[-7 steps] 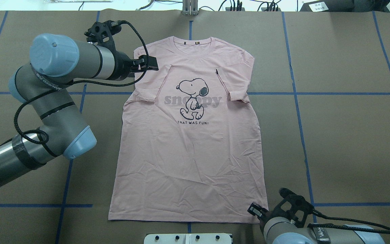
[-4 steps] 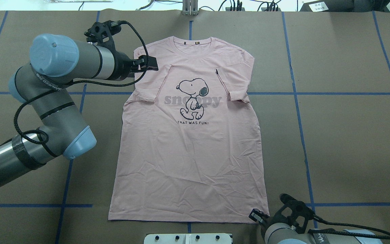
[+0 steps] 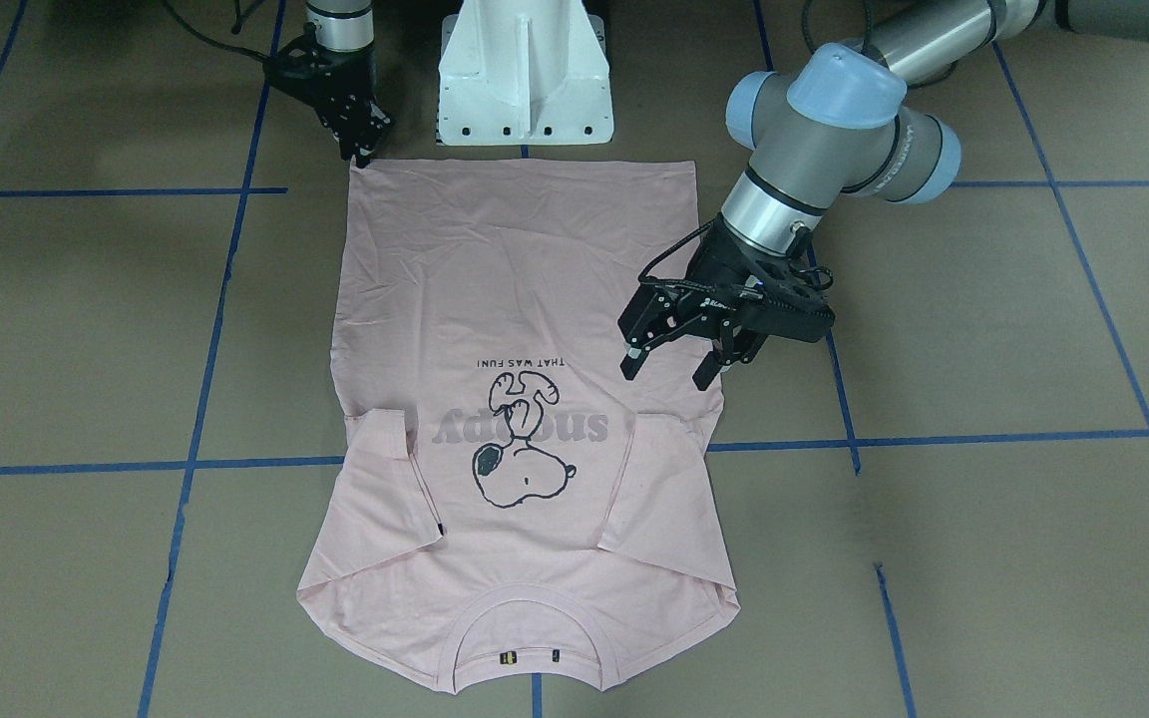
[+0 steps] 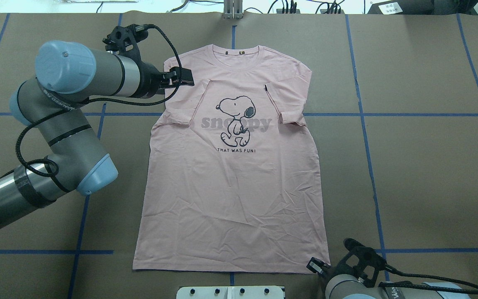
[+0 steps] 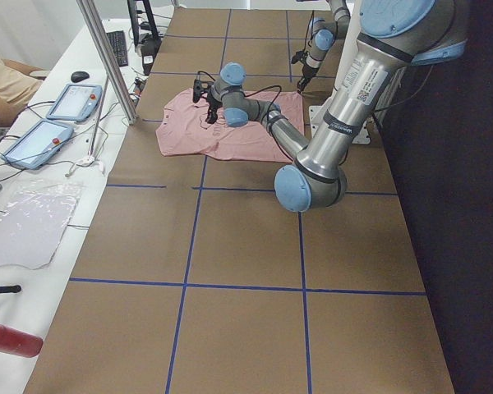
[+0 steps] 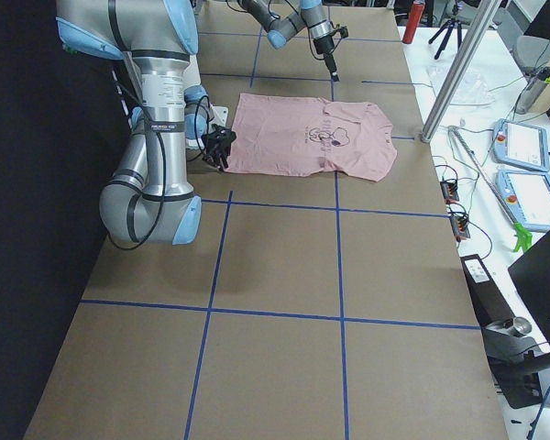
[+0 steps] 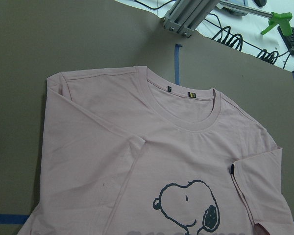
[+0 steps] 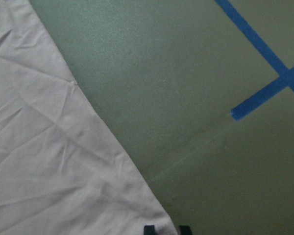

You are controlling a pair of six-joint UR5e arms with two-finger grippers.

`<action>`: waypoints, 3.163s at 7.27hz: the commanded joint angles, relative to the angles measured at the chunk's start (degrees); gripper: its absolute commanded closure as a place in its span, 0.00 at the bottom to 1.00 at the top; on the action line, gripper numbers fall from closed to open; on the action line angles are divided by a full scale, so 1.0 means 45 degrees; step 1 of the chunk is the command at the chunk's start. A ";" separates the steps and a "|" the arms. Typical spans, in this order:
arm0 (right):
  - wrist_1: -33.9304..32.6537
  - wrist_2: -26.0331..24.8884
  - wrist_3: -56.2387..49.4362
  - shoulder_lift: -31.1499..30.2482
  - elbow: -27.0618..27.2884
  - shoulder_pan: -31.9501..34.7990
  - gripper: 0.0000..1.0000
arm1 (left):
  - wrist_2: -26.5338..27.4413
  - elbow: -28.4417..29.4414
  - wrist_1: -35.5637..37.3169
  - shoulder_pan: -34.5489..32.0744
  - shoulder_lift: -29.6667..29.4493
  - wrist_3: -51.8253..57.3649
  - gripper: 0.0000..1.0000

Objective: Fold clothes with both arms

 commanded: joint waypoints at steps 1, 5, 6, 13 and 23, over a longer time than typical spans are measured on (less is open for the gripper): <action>0.0024 0.0000 -0.0015 0.0157 0.0084 -0.0001 1.00 | -0.0004 -0.0184 0.0078 -0.0017 0.0091 -0.0192 0.07; 0.0025 -0.0019 -0.0015 -0.0077 0.0222 0.0058 0.69 | 0.0035 -0.0421 0.0118 0.0002 0.0170 -0.0896 0.07; 0.0005 -0.0058 0.0004 0.0020 0.0124 0.0058 0.38 | 0.0054 -0.0420 0.0118 0.0022 0.0170 -0.0897 0.07; 0.0025 -0.0001 0.0532 0.0079 -0.0248 0.0194 0.30 | 0.0054 -0.0401 0.0118 0.0042 0.0150 -0.0897 0.07; 0.0122 0.0801 0.0102 0.0118 0.0688 0.0956 1.00 | 0.1259 -0.4943 0.0621 0.3741 0.3838 -0.4926 0.07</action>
